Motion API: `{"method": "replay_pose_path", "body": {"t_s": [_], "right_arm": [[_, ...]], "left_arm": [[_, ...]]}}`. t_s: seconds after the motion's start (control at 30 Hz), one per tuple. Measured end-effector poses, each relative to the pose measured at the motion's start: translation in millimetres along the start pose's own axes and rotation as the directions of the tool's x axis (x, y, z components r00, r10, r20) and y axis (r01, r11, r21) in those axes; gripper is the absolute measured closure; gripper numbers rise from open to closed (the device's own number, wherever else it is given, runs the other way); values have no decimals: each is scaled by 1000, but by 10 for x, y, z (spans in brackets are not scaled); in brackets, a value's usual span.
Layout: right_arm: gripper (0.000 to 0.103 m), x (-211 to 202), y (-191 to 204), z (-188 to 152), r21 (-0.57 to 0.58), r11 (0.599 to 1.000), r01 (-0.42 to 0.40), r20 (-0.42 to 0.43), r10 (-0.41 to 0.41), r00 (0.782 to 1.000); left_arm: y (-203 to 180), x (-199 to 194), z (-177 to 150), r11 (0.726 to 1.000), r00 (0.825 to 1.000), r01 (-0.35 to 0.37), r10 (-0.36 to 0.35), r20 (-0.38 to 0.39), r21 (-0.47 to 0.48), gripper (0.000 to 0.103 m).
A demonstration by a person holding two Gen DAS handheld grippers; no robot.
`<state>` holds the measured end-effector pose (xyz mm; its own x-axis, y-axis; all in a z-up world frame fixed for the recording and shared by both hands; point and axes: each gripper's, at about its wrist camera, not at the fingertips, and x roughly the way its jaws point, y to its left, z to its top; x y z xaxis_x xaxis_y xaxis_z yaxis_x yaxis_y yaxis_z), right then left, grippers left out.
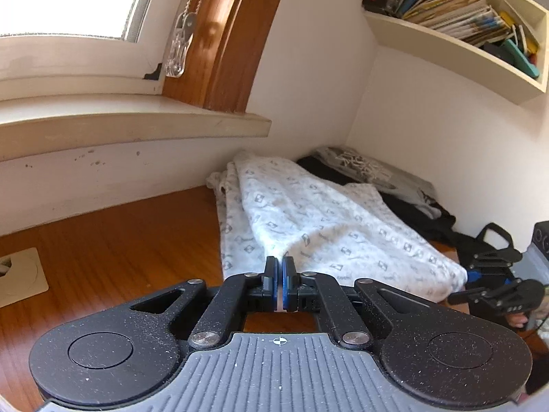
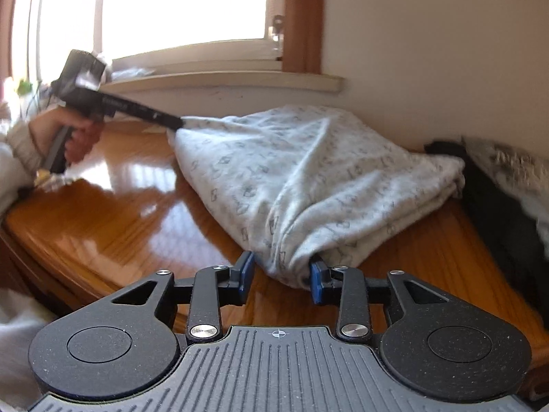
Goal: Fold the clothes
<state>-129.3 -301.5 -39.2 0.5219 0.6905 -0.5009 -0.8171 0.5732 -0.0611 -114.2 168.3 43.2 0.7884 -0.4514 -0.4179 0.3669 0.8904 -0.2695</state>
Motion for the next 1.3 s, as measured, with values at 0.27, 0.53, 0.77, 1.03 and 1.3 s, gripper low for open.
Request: {"method": "replay_pose_path", "body": {"t_s": [0.27,0.53,0.77,1.03,1.3], "right_arm": [[93,-297,-84,139,-89,996,29,-22,-32,999],[83,-333,-644,73,272,956,-113,45,105,993],[63,-66,-1022,75,543,822,-171,127,121,985],[56,34,-1206,22,665,737,-123,115,61,991],[101,209,-1221,125,599,800,-38,84,-15,996]], "left_arm": [[-94,-29,-22,998,999,-40,41,-17,58,101],[-117,-2,-149,995,995,7,4,-100,100,101],[-89,24,-162,996,993,22,-12,-117,83,100],[-88,21,-161,997,992,26,-17,-121,76,100],[-85,21,-167,997,990,16,-5,-138,81,100]]}}
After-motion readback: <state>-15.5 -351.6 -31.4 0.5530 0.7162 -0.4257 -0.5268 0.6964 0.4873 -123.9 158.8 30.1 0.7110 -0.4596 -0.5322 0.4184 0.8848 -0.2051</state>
